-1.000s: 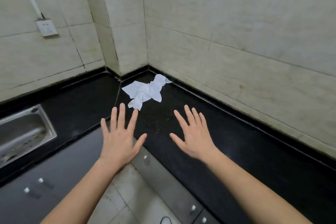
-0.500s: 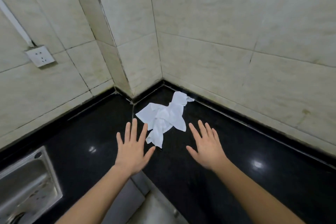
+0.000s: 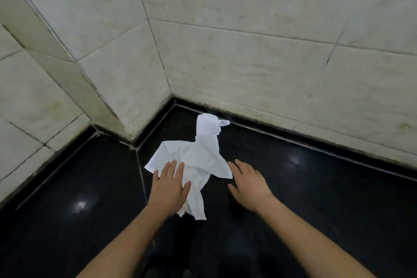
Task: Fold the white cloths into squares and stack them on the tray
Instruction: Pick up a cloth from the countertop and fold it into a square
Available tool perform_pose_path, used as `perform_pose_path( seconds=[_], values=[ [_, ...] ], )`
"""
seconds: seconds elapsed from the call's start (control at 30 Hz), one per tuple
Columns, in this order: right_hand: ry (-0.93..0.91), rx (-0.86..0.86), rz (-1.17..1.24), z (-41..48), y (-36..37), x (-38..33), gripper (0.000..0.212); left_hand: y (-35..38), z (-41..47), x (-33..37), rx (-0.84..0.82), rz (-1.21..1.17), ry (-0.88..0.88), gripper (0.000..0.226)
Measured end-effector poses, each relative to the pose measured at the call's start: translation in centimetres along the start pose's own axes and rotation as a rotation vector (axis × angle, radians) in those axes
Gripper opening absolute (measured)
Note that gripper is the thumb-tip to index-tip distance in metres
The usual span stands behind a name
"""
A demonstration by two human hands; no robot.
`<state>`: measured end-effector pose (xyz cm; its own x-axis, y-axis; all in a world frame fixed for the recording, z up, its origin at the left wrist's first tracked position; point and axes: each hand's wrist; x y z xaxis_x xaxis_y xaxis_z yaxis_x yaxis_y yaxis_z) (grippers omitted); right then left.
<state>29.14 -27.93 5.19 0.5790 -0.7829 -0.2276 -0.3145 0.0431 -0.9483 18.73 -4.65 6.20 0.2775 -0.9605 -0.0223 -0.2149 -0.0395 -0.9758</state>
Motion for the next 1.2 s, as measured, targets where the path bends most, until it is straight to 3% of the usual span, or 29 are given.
perform_pose_path(
  seconds=[0.17,0.3,0.4,0.5,0.57,0.63,0.73,0.8,0.83,0.97,1.07,1.2],
  values=[
    [0.070,-0.081,0.077,4.9,3.4,-1.2,0.067,3.0,8.6,-2.2,-0.002,-0.105,0.178,0.055],
    [0.266,-0.188,0.097,7.7,6.8,-2.3,0.065,6.6,13.4,-3.5,-0.021,-0.061,0.316,0.046],
    [0.289,-0.072,0.003,8.0,8.7,-3.0,0.049,8.4,14.6,-3.7,0.014,-0.008,0.374,0.041],
    [0.279,0.025,-0.123,7.5,9.1,-3.1,0.039,8.3,15.0,-3.5,0.022,-0.030,0.408,0.062],
    [0.265,0.067,-0.104,7.1,8.7,-2.9,0.028,7.7,14.9,-3.3,-0.029,-0.022,0.437,0.081],
    [0.270,0.085,-0.028,6.5,8.0,-2.5,0.015,7.7,14.8,-3.3,0.002,0.010,0.474,0.085],
    [0.285,0.138,0.033,5.7,6.3,-1.6,0.006,6.4,15.2,-3.2,-0.031,0.085,0.542,0.051],
    [0.296,0.178,0.061,4.8,4.5,-0.9,0.009,5.1,14.8,-3.2,0.031,0.029,0.563,0.024],
    [0.301,0.196,0.071,4.3,3.4,-0.6,0.011,4.5,14.6,-3.1,0.059,-0.027,0.561,0.021],
    [0.244,0.290,0.091,2.3,-0.5,0.9,0.016,1.3,13.5,-2.2,-0.166,-0.200,0.478,0.066],
    [0.161,0.329,0.094,0.3,-2.9,1.6,0.018,-0.4,12.0,-0.6,-0.259,-0.113,0.478,0.068],
    [0.092,0.365,0.067,-2.8,-4.4,2.3,0.015,-0.9,9.9,2.3,-0.404,-0.077,0.500,0.088]
  ],
)
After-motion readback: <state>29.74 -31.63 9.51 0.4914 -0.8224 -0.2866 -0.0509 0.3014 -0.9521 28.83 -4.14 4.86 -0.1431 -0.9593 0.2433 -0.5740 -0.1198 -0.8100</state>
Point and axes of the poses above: each hand's wrist, its own z-axis towards the middle knuckle, its own y-axis out of the palm, x = y × z
